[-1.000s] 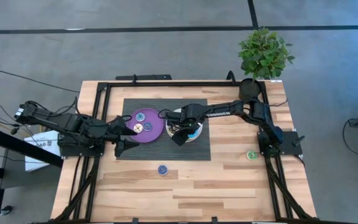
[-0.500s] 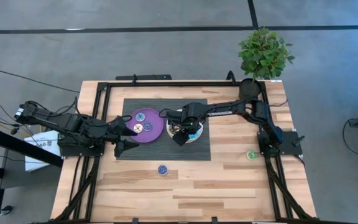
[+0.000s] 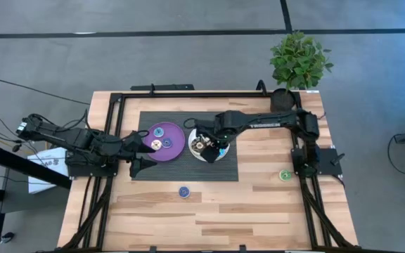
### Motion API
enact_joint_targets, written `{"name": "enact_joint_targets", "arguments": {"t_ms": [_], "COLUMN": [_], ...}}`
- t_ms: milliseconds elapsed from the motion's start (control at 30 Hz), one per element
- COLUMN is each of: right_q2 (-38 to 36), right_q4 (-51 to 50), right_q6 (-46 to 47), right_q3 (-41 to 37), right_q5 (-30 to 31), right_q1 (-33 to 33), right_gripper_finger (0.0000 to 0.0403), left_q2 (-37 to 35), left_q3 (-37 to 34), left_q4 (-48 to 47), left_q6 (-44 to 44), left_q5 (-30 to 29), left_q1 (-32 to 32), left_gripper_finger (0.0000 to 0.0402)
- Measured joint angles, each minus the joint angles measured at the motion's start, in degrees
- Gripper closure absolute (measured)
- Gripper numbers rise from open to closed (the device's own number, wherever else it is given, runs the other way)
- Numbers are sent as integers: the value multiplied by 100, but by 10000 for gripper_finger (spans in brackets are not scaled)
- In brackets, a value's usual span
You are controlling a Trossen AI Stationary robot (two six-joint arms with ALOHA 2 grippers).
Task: Pick & Place donuts
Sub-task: Put the small dark blue donut on the purple plate
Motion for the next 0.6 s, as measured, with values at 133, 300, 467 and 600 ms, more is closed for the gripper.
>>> {"name": "enact_joint_targets", "arguments": {"t_ms": [133, 300, 467, 600], "right_q2": [-404, -1262, -2421, -3325], "right_q4": [194, 1408, 2507, 2858], "right_q6": [-443, -344, 131, 161], "right_q3": [-301, -1736, -3182, -3973], "right_q5": [315, 296, 277, 442], "right_q1": [366, 774, 1135, 1412], "right_gripper_finger": [234, 327, 396, 385], "left_q2": [0, 25, 346, 1034], "left_q3": [0, 0, 24, 314], "left_q4": [17, 36, 218, 117], "left_q6": [325, 636, 559, 557], "left_q5": [-34, -195, -292, -446], "left_q1": [0, 0, -29, -50], "left_gripper_finger": [107, 107, 107, 107]}}
